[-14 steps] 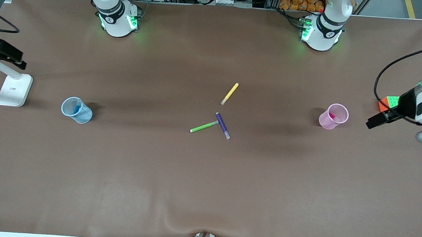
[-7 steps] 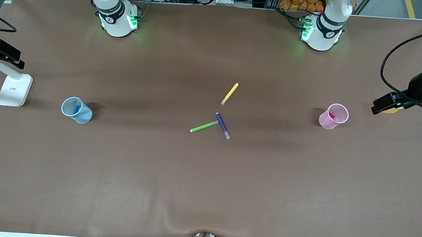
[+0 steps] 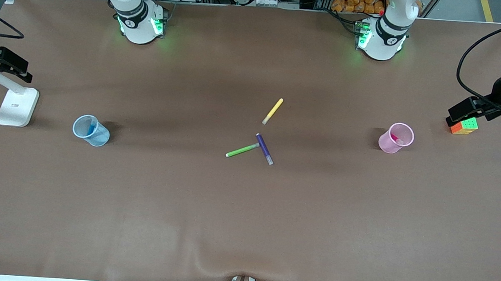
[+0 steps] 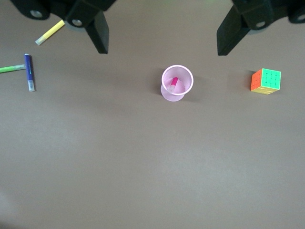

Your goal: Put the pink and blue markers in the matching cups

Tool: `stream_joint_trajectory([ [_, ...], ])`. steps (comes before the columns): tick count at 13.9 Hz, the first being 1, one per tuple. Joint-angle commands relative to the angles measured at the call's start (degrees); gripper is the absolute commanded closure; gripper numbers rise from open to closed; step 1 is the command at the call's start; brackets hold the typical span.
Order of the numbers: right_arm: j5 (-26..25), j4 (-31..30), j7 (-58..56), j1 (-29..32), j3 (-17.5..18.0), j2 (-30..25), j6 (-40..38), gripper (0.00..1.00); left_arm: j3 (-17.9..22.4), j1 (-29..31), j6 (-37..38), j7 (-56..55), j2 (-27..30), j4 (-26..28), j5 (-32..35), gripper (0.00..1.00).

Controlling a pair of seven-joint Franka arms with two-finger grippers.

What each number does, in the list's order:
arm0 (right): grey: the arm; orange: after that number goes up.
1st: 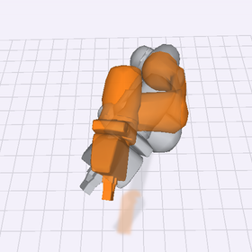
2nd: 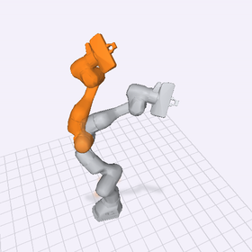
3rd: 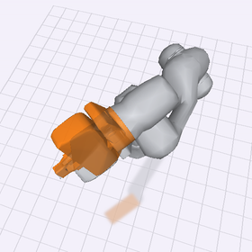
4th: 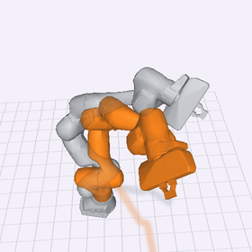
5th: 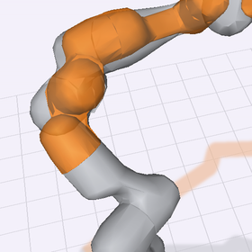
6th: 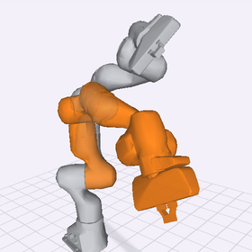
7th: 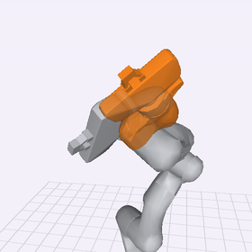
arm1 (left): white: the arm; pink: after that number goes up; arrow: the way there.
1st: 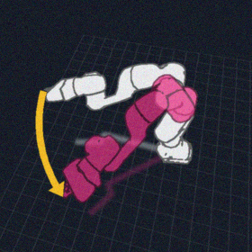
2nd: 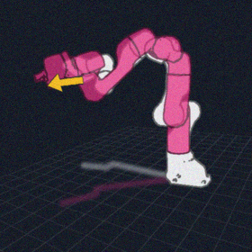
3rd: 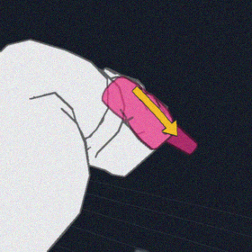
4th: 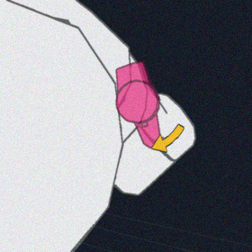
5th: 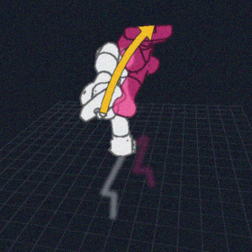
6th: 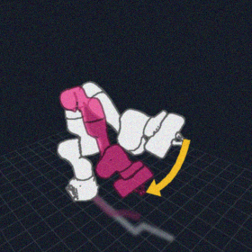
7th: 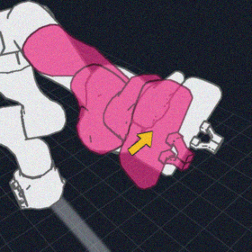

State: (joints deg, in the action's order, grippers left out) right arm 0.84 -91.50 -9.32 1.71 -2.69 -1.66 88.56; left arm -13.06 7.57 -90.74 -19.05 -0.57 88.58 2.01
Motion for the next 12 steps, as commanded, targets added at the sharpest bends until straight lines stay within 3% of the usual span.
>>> stream_joint_trajectory([
  [1,0.21,-3.68,-0.61,-0.13,0.15,-3.18,1.36,0.00,-0.13,0.69,1.53,2.52,1.80,0.46,0.10,0.00],
  [12,-0.05,-3.07,-0.79,-0.30,0.15,-2.91,1.09,0.00,0.40,0.78,6.45,5.60,1.19,-2.80,0.80,0.00],
])
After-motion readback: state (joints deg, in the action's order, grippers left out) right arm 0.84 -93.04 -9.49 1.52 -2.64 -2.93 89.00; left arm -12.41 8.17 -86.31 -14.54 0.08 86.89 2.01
